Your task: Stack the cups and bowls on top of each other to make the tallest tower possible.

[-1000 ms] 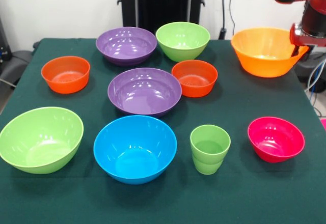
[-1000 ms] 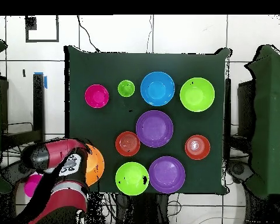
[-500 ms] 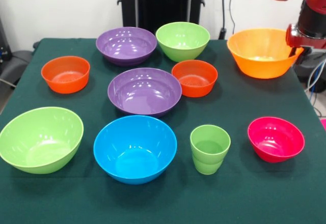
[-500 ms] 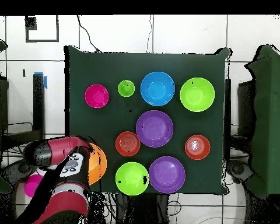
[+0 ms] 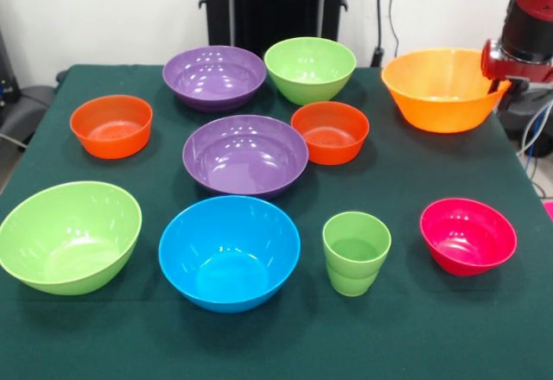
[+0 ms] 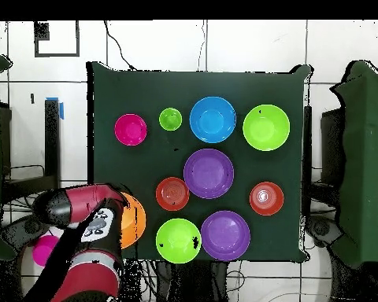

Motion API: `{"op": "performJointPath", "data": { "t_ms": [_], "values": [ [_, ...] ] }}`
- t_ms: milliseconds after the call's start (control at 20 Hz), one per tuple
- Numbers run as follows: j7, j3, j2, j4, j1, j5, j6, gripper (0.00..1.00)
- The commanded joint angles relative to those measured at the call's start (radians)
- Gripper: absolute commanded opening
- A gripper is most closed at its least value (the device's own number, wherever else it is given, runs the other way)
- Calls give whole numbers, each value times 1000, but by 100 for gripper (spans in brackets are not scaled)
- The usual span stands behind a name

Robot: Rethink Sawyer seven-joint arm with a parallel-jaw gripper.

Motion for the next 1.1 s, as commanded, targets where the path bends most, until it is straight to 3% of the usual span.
{"op": "performJointPath", "data": {
  "t_ms": [50, 100, 150, 200, 250, 400, 500, 650, 750, 950, 1100],
  "values": [
    [344, -79, -102, 61, 113, 62, -267, 0],
    [398, -136, -112, 62, 167, 85, -318, 0],
    [425, -215, -123, 53, 232, 89, -308, 0],
    [407, -221, -147, 61, 242, 86, -333, 0],
    [406, -256, -164, 63, 267, 86, -305, 0],
    [377, -248, -263, 120, 268, 92, -144, 0],
    [355, -211, -338, 168, 237, 100, -70, 0],
    [242, -120, -424, 243, 127, 89, -42, 0],
    [167, -97, -416, 238, 70, 54, -44, 0],
    [126, -75, -358, 205, 26, -11, -83, 0],
    [126, -92, -326, 156, 44, -49, -70, 0]
  ]
}}
